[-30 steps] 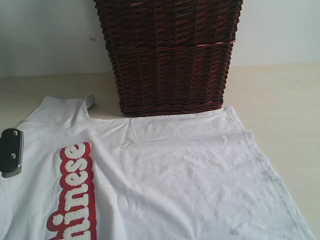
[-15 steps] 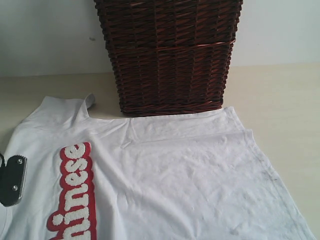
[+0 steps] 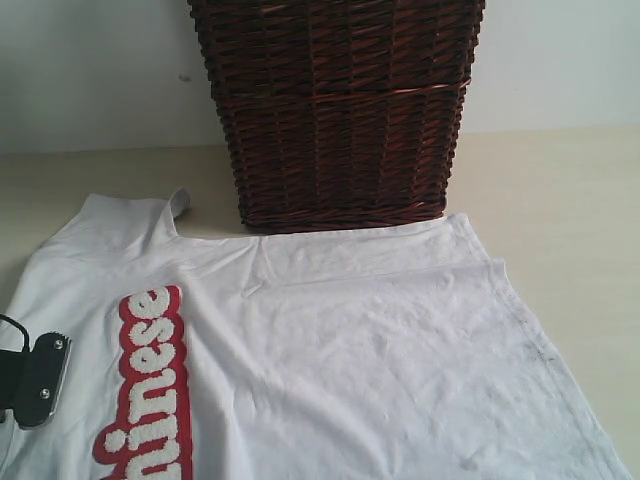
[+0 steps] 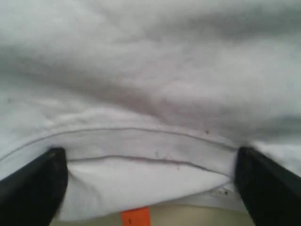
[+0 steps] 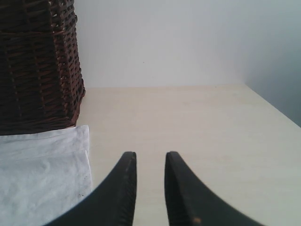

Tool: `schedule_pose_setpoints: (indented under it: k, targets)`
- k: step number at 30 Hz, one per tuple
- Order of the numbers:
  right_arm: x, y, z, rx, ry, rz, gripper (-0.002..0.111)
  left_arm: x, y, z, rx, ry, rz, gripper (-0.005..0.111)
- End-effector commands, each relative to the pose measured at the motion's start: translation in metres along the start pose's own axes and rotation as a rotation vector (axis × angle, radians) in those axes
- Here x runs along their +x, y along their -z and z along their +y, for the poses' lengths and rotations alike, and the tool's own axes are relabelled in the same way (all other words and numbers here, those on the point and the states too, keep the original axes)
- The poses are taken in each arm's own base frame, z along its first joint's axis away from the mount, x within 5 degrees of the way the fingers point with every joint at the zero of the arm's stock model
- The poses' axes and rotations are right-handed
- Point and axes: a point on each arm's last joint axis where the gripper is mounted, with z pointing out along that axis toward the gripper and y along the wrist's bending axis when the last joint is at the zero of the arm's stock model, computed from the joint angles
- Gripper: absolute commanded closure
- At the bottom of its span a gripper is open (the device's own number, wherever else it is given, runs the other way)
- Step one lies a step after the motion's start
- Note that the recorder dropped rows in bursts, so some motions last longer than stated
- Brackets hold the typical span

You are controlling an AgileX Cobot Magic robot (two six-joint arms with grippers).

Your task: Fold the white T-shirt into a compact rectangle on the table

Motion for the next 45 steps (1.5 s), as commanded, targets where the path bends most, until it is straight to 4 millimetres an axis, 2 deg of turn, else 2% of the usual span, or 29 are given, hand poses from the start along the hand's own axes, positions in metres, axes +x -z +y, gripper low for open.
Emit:
schedule_pose_setpoints:
  k: [1,4,5,6,7,8,24,28,30,36,45]
  targets:
    - [0.0009,0.0000,0.0002,-0.002,0.008,-0.005,0.085,-0.0026,-0.0222,-0.0010,0.035,-0.045,0.001,0.025]
    - [0.0009,0.0000,0.0002,-0.002,0.008,-0.005,0.085,-0.0028,-0.0228,-0.0008,0.034,-0.060,0.000,0.056]
    - [0.0009,0.0000,0.0002,-0.002,0.008,-0.005,0.085,-0.0031,-0.0228,-0.0002,0.027,-0.060,-0.004,0.078]
    - [0.0009,0.0000,0.0002,-0.002,0.008,-0.005,0.085,-0.0034,-0.0228,0.0004,0.021,-0.060,-0.007,0.087]
    - [0.0009,0.0000,0.0002,-0.002,0.008,-0.005,0.085,-0.0036,-0.0228,0.0007,0.018,-0.059,-0.009,0.103]
    - [0.0009,0.0000,0.0002,-0.002,0.008,-0.005,0.085,-0.0036,-0.0228,0.0007,0.018,-0.059,-0.009,0.107]
    - [0.0009,0.0000,0.0002,-0.002,0.006,-0.005,0.085,-0.0034,-0.0228,0.0004,0.021,-0.060,-0.007,0.106]
    - [-0.0012,0.0002,0.0040,-0.046,-0.161,-0.024,0.085,-0.0034,-0.0228,0.0004,0.021,-0.060,-0.007,0.106]
    - [-0.0013,0.0002,0.0038,-0.044,-0.093,-0.028,0.085,-0.0034,-0.0228,0.0004,0.021,-0.062,-0.007,0.106]
    - [-0.0067,0.0004,0.0017,0.001,0.428,-0.092,0.086,-0.0034,-0.0228,0.0004,0.021,-0.062,-0.007,0.106]
    - [0.0008,-0.0006,0.0002,-0.001,0.441,-0.003,0.096,-0.0034,-0.0228,0.0004,0.021,-0.062,-0.007,0.106]
